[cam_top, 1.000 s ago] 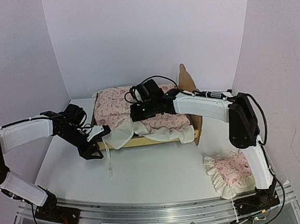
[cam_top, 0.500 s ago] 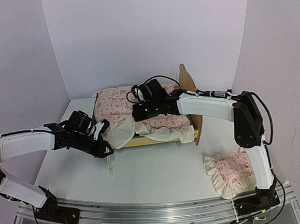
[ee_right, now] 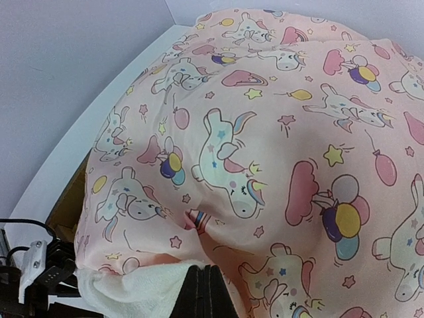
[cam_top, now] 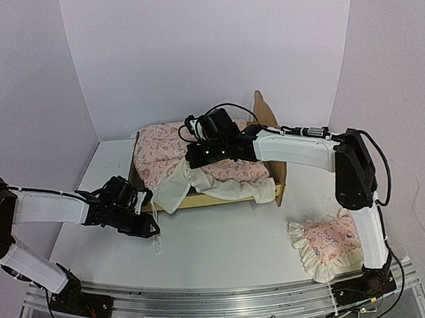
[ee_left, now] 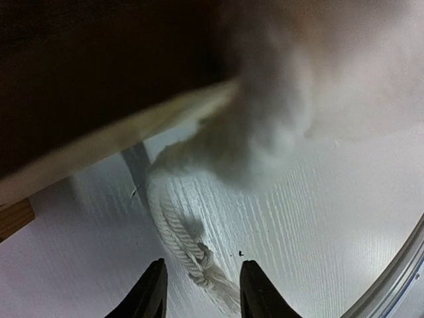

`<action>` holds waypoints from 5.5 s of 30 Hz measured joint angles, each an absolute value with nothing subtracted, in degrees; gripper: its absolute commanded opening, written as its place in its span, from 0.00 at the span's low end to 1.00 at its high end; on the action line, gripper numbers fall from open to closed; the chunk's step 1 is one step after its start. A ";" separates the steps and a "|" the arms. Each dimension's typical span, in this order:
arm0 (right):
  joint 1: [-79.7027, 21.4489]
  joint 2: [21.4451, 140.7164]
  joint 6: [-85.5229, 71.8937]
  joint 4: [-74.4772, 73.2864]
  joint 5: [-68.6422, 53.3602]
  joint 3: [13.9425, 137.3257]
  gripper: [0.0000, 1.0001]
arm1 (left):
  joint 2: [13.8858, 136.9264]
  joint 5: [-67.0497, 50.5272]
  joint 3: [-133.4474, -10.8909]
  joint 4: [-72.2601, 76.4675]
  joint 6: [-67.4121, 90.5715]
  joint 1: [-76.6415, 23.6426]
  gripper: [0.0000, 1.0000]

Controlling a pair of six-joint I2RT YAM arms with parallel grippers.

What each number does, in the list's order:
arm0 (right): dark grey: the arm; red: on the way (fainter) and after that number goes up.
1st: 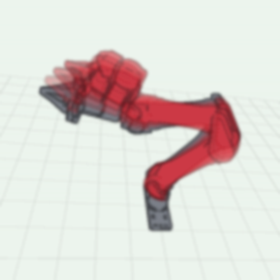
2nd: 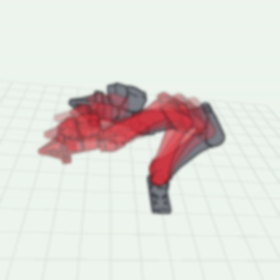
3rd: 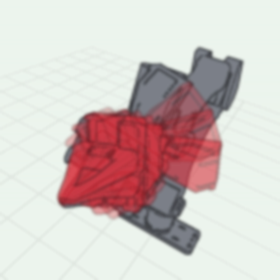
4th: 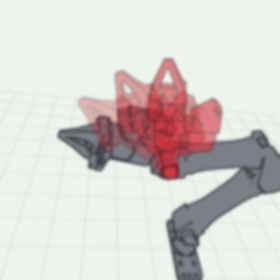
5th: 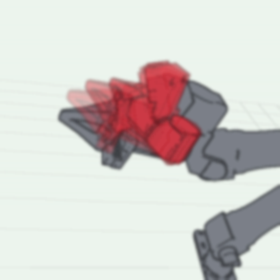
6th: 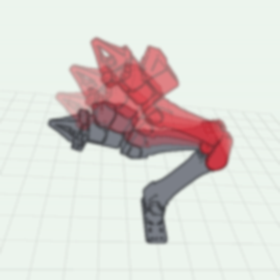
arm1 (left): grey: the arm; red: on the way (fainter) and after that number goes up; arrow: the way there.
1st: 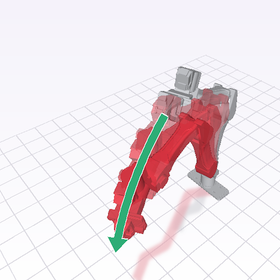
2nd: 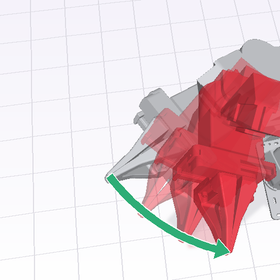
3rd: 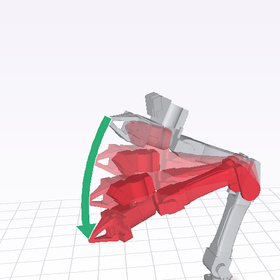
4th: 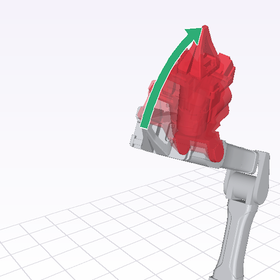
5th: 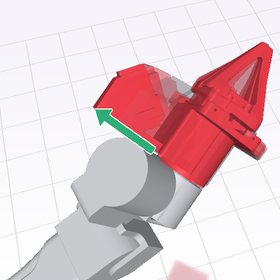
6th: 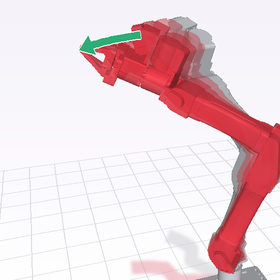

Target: Set up the pet bed

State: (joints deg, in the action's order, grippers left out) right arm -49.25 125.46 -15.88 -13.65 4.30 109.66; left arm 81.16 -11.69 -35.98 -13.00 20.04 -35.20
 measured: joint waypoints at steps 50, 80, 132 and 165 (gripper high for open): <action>-69.61 138.59 -19.92 -20.59 6.53 110.22 0.36 | 75.42 -4.80 -39.54 -24.08 23.98 -27.24 0.32; -68.41 141.38 -20.78 -20.20 7.97 114.46 0.00 | 77.95 -11.88 -34.17 -12.74 24.11 -27.16 0.40; -61.98 123.31 -25.42 -5.75 4.38 105.34 0.00 | 72.75 -22.18 -39.72 -1.93 -22.18 -28.34 0.16; -58.99 113.81 -19.59 -8.73 -11.18 83.54 0.30 | 60.87 -21.68 -40.47 -18.08 -41.27 -23.58 0.00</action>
